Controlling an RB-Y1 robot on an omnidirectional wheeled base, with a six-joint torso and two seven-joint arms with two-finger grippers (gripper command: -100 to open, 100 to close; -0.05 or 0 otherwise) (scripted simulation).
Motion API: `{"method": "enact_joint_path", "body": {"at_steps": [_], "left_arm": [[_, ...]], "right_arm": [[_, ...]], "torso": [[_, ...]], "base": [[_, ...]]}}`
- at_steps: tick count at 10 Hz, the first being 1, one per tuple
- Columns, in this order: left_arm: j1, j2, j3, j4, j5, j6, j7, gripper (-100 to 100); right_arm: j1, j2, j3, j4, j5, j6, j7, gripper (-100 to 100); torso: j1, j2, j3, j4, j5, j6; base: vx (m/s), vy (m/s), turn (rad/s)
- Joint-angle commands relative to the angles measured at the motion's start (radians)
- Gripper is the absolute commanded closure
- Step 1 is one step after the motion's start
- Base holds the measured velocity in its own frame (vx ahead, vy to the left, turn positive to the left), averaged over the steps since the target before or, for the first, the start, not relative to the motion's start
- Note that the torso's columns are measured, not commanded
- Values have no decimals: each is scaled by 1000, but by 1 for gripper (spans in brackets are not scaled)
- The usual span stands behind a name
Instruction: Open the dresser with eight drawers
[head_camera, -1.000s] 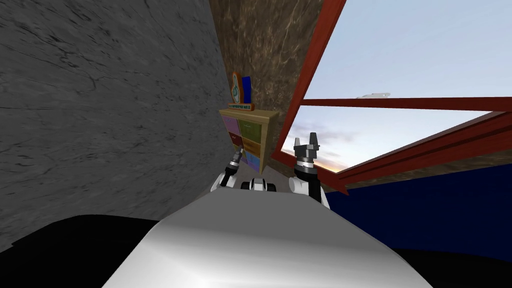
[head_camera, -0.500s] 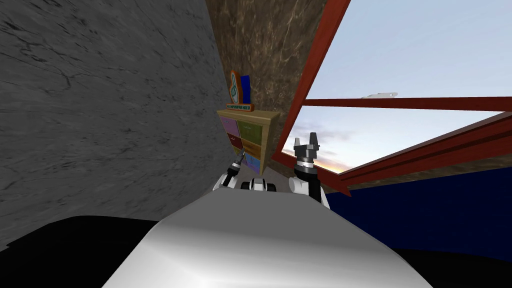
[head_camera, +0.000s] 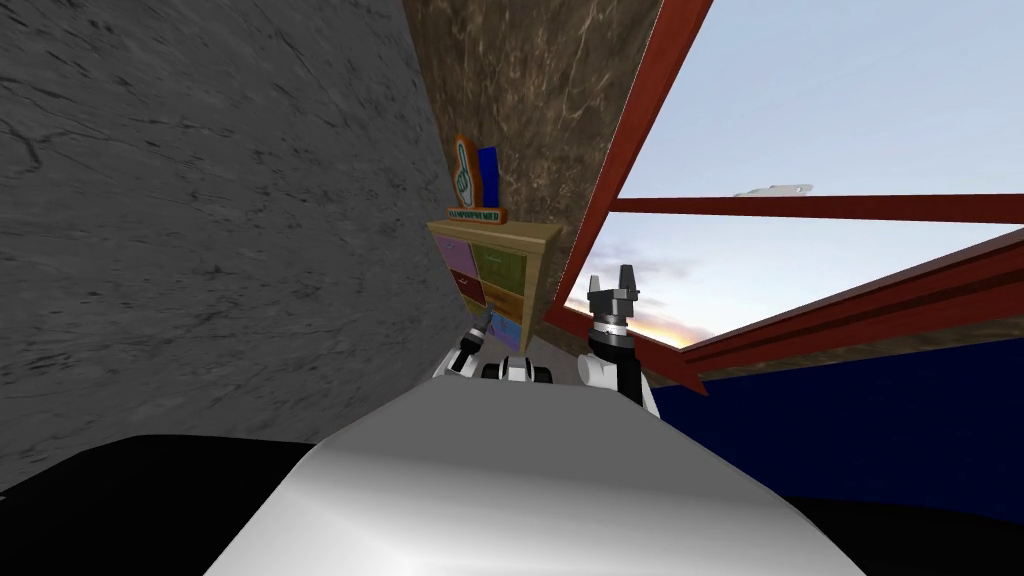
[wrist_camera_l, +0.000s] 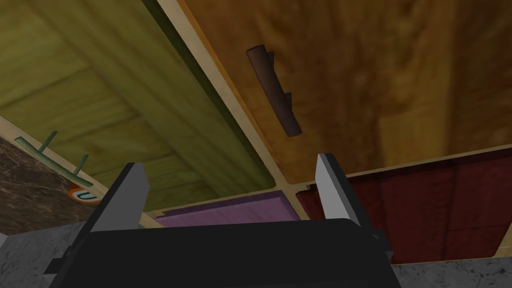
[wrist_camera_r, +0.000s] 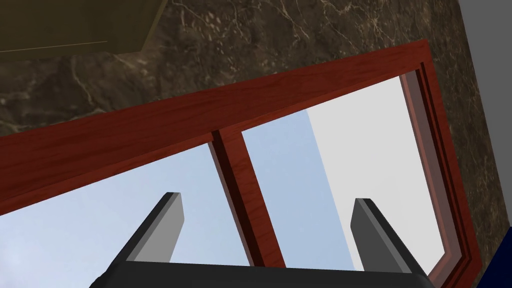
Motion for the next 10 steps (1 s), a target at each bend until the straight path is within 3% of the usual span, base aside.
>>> {"method": "enact_joint_path", "body": {"at_steps": [1, 6, 8, 9, 10], "left_arm": [[-11, -31, -17, 61, -18, -5, -13, -100], [-34, -136, -36, 149, -41, -10, -28, -100], [-40, -129, -38, 120, -43, 22, -24, -100], [-36, -124, -37, 127, -41, 6, -24, -100], [-37, -124, -37, 125, -41, 11, -23, 100]], "right_arm": [[0, 0, 0, 0, 0, 0, 0, 0], [0, 0, 0, 0, 0, 0, 0, 0], [0, 0, 0, 0, 0, 0, 0, 0], [0, 0, 0, 0, 0, 0, 0, 0], [0, 0, 0, 0, 0, 0, 0, 0]], "torso": [[0, 0, 0, 0, 0, 0], [-1, 0, 0, 0, 0, 0], [0, 1, 1, 0, 0, 0], [-1, -1, -1, 0, 0, 0], [0, -1, 0, 0, 0, 0]], "base": [[79, 50, -73], [63, 37, -44], [37, 2, -17], [36, -3, -8], [5, -1, 2]]}}
